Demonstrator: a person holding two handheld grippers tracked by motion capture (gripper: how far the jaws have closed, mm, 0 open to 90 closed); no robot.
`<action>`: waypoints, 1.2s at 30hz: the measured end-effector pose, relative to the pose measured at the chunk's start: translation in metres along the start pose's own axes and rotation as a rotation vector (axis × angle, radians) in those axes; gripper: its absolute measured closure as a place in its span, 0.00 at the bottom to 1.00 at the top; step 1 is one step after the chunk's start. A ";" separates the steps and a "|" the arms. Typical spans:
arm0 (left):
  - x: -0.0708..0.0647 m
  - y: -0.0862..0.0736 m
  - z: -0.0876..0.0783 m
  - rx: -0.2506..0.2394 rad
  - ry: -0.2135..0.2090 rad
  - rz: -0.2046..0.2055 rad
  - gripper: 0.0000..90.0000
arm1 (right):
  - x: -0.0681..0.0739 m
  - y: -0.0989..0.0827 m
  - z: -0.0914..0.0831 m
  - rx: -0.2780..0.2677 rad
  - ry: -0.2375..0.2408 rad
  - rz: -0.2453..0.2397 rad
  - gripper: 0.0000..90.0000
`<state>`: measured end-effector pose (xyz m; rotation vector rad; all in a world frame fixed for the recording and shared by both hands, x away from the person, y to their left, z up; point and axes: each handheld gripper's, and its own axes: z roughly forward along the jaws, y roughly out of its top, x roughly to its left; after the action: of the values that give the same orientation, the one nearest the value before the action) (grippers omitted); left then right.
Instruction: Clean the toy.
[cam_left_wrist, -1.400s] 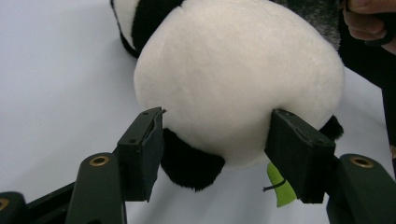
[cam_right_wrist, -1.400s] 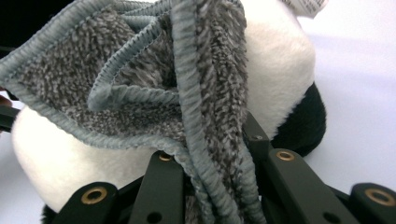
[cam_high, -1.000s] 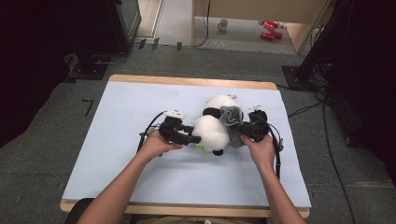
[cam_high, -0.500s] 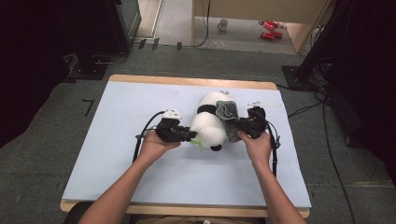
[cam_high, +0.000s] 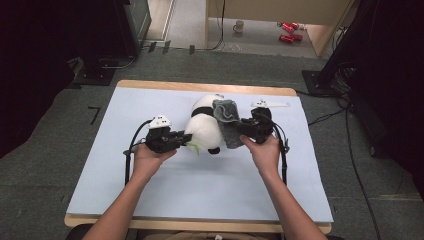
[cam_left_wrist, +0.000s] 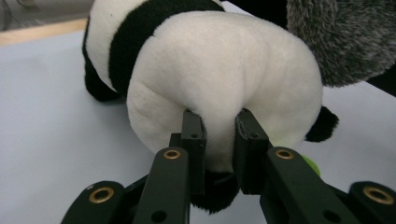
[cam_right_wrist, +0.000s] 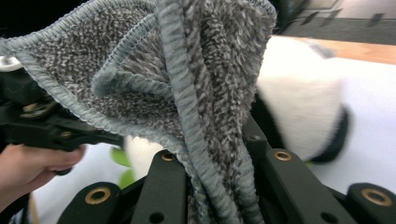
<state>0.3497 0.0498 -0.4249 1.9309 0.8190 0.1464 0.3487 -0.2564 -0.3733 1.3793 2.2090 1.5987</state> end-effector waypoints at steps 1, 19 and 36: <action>-0.001 -0.001 0.002 0.005 -0.005 0.001 0.86 | 0.004 -0.001 0.004 0.011 0.010 -0.004 0.86; -0.002 0.001 0.015 0.082 -0.046 -0.124 0.83 | 0.047 -0.025 0.037 0.116 0.067 -0.094 0.86; 0.007 0.007 0.020 0.095 -0.081 -0.171 0.83 | 0.031 -0.067 0.056 0.216 0.047 -0.113 0.87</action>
<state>0.3669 0.0374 -0.4308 1.9317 0.9464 -0.0742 0.3197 -0.1980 -0.4386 1.2494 2.5010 1.4041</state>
